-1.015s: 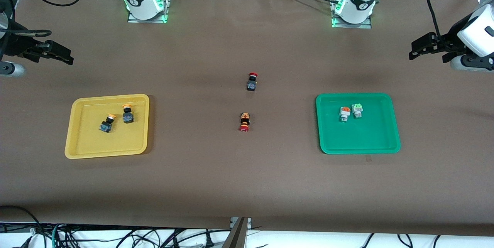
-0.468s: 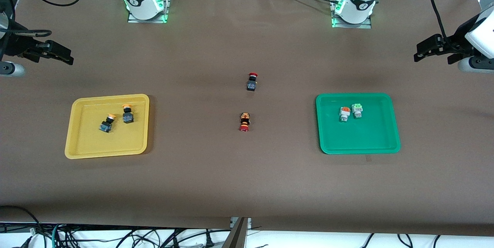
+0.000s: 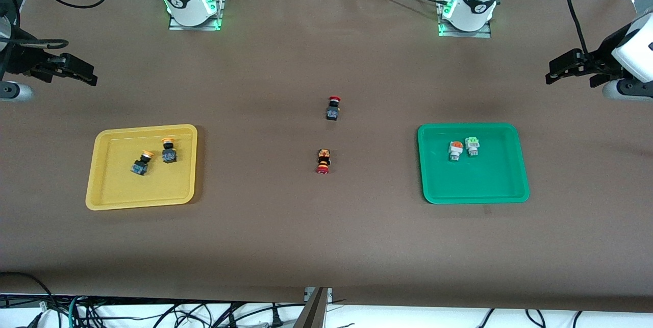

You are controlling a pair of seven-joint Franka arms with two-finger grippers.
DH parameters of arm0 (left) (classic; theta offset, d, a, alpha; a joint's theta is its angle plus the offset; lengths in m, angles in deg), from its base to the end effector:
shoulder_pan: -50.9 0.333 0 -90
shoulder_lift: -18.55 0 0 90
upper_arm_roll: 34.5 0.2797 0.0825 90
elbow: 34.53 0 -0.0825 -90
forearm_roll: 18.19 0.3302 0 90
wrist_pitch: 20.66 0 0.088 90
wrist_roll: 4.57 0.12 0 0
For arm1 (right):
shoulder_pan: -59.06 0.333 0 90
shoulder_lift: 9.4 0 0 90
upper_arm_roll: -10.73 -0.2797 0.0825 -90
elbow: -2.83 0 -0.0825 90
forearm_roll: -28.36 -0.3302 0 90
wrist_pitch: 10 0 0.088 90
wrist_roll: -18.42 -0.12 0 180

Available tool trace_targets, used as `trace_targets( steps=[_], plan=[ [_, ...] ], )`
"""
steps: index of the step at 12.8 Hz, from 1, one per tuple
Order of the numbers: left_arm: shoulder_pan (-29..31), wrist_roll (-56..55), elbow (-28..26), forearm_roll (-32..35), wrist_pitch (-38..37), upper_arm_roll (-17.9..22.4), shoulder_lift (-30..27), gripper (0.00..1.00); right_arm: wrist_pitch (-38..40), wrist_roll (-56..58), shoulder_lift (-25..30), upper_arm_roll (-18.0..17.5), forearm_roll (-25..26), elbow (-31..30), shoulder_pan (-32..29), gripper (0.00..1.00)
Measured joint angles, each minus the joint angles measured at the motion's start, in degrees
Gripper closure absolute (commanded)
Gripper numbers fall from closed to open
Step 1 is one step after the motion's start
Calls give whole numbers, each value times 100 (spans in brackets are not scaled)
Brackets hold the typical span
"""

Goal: Place green and yellow buttons in trays

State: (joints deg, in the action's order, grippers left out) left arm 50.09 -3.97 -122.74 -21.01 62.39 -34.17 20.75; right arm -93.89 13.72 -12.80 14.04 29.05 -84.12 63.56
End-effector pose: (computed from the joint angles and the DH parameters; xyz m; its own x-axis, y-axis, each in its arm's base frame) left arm 0.4958 -0.0106 0.5593 0.9915 -0.0247 -0.1274 -0.0184 -0.9986 0.0503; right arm 0.5035 0.0097 0.5587 0.9919 -0.0629 -0.1108 -0.0605 -0.9979 0.0246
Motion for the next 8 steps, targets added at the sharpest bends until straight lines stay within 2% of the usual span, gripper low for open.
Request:
trace_targets(
  steps=[8],
  plan=[
    [-9,0,5,0,0,-30,69,0,-2,0,-7,-5,0,0,2,0]
  ],
)
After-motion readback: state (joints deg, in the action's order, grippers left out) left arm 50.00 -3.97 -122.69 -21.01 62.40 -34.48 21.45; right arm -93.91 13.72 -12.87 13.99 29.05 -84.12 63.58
